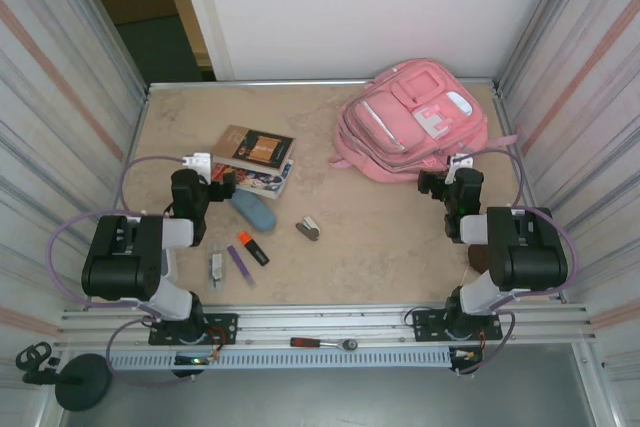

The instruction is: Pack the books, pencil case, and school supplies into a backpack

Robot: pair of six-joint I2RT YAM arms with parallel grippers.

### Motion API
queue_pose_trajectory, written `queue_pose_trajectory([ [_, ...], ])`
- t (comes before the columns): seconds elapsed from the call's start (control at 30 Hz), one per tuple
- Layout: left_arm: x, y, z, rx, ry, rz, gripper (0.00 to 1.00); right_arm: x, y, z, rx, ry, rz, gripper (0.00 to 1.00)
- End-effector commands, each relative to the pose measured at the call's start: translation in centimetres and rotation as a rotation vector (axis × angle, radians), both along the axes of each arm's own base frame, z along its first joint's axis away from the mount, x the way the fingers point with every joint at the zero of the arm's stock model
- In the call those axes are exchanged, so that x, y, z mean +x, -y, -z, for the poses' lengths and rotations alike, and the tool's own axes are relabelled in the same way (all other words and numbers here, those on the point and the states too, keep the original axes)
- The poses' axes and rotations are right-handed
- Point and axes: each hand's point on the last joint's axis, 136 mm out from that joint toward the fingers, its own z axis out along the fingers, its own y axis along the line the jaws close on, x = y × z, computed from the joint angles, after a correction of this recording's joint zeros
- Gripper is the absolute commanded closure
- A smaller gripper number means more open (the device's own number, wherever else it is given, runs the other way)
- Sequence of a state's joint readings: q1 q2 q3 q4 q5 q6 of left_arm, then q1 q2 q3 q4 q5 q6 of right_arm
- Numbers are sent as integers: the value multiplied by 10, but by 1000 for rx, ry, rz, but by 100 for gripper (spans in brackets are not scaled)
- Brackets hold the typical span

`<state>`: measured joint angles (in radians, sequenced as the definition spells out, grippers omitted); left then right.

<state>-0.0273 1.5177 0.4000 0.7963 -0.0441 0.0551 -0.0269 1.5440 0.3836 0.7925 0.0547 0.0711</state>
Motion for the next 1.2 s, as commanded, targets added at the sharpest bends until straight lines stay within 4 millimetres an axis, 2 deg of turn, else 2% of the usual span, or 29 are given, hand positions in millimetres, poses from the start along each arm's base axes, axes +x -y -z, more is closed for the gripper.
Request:
queue_pose_trajectory([
  [0.0, 2, 2, -6, -1, 17, 8, 1, 8, 2, -13, 19, 42, 11, 1],
  [0.93, 2, 3, -6, -8, 16, 16, 1, 8, 2, -13, 19, 43, 13, 1],
  [1.07, 1, -5, -20, -7, 40, -35, 1, 7, 4, -24, -23, 48, 49, 1],
  [1.17, -11, -24, -37, -24, 4, -161, 1, -3, 14, -40, -48, 52, 141, 1],
])
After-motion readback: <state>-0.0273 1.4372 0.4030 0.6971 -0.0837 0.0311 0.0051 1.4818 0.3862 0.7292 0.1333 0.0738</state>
